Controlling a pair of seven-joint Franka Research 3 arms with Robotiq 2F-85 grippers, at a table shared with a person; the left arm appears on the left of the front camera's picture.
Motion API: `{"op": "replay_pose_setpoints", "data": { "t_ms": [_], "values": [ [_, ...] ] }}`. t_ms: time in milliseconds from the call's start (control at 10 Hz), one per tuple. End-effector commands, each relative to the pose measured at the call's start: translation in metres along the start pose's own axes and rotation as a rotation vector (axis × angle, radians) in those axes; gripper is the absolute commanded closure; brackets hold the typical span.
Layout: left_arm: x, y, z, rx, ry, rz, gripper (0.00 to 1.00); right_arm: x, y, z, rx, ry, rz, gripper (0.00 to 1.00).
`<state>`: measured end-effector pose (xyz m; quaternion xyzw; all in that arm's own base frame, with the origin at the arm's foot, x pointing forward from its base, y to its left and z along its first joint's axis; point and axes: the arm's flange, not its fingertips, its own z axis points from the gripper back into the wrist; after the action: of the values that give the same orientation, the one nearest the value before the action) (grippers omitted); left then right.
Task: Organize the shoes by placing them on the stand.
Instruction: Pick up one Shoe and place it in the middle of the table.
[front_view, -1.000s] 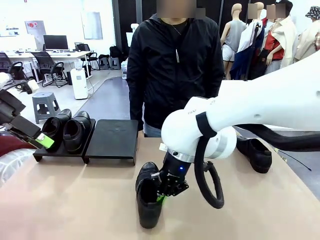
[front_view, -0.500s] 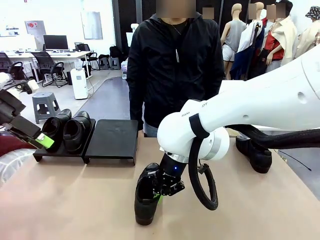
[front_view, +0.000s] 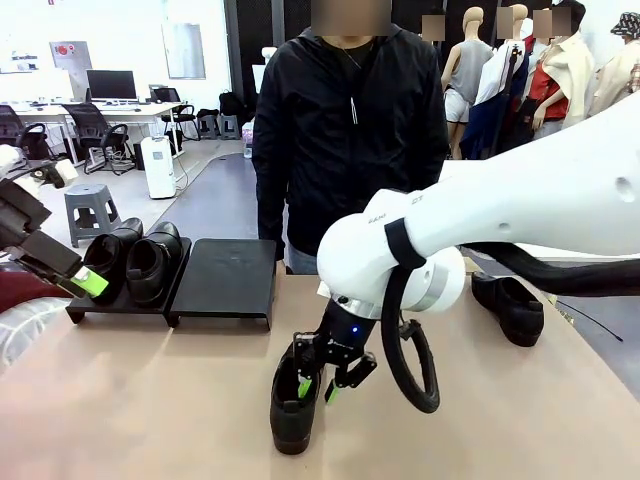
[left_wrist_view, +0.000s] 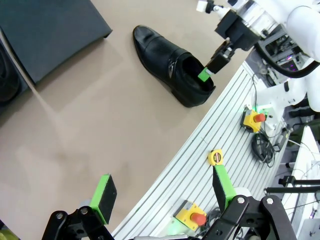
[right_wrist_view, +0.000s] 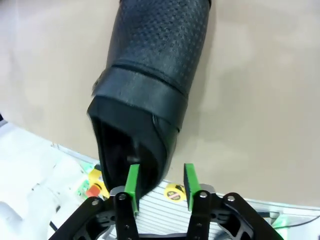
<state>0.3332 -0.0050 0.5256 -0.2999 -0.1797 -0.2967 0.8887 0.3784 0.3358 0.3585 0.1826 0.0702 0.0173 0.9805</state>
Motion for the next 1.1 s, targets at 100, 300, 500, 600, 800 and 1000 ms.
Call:
{"op": "replay_pose_setpoints", "data": {
  "t_ms": [100,300,500,600,800,1000],
  "values": [
    [0.0,0.001,-0.001,-0.013,-0.022,-0.002,0.0,-0.049,-0.068,0.098,-0.039,-0.052,0.132,0.0],
    [0.0,0.001,-0.001,-0.013,-0.022,-0.002,0.0,-0.062,-0.15,0.176,-0.024,0.029,0.264,0.0],
    [0.0,0.001,-0.001,-0.013,-0.022,-0.002,0.0,-0.063,-0.236,0.231,0.269,0.096,0.424,0.0],
    [0.0,0.001,-0.001,-0.013,-0.022,-0.002,0.0,-0.069,-0.261,0.243,0.37,0.011,0.39,0.0],
    [0.0,0.001,-0.001,-0.013,-0.022,-0.002,0.0,-0.081,-0.276,0.244,0.415,-0.115,0.403,0.0],
    [0.0,0.001,-0.001,-0.013,-0.022,-0.002,0.0,-0.088,-0.292,0.256,0.388,-0.093,0.404,0.0]
  ]
}}
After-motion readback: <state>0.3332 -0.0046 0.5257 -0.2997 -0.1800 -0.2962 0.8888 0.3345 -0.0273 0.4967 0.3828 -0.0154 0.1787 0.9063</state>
